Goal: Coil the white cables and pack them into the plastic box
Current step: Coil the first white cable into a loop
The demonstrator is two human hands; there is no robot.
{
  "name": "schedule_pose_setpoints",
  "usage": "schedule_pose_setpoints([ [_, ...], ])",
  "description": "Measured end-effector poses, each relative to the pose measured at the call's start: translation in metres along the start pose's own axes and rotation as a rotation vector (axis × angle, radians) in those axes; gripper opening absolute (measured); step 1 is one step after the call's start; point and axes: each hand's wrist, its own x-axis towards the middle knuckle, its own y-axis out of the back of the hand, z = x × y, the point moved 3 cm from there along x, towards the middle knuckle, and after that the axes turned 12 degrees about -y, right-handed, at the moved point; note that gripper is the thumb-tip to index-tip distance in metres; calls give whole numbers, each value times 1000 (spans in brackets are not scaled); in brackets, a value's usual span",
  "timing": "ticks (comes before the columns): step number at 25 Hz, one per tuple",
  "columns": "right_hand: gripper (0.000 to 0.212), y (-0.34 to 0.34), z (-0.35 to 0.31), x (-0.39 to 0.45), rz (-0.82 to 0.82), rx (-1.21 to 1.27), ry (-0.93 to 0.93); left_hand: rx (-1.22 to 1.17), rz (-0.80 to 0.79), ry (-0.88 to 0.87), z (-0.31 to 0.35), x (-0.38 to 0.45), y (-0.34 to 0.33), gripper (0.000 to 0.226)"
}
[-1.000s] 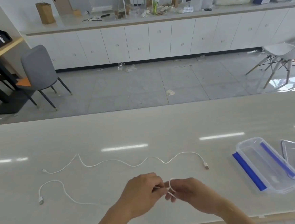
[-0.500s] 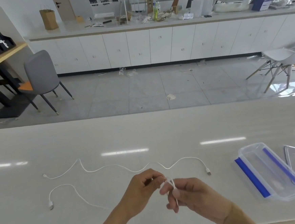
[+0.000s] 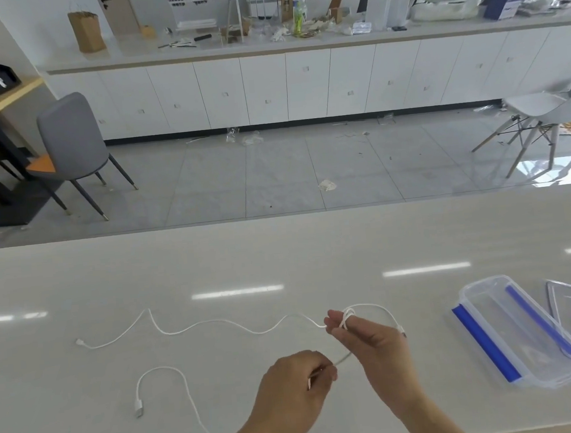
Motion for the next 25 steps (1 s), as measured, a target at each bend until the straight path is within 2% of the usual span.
schedule_pose_setpoints([
  [3, 29, -2, 1, -2, -103, -307, 15, 111, -52, -70, 4, 6, 25, 19],
  [6, 31, -6, 3, -8, -347, -457, -9, 159, -89, -146, 6, 14, 50, 18],
  [11, 32, -8, -7, -18, -628, -319, -132, 23, -145, -221, 2, 22, 75, 13],
  [14, 29, -6, -21, -23, -701, -201, -132, -214, -57, -191, -4, 28, 77, 11],
  [17, 30, -5, -26, -25, -710, -94, -126, -377, 61, -142, -13, 27, 65, 16],
  [20, 33, -7, -31, -23, -691, 153, -110, -452, 136, -54, -19, 20, 41, 18],
  [25, 33, -7, -29, -9, -427, 480, -82, -389, 188, 36, -18, 13, 12, 21],
])
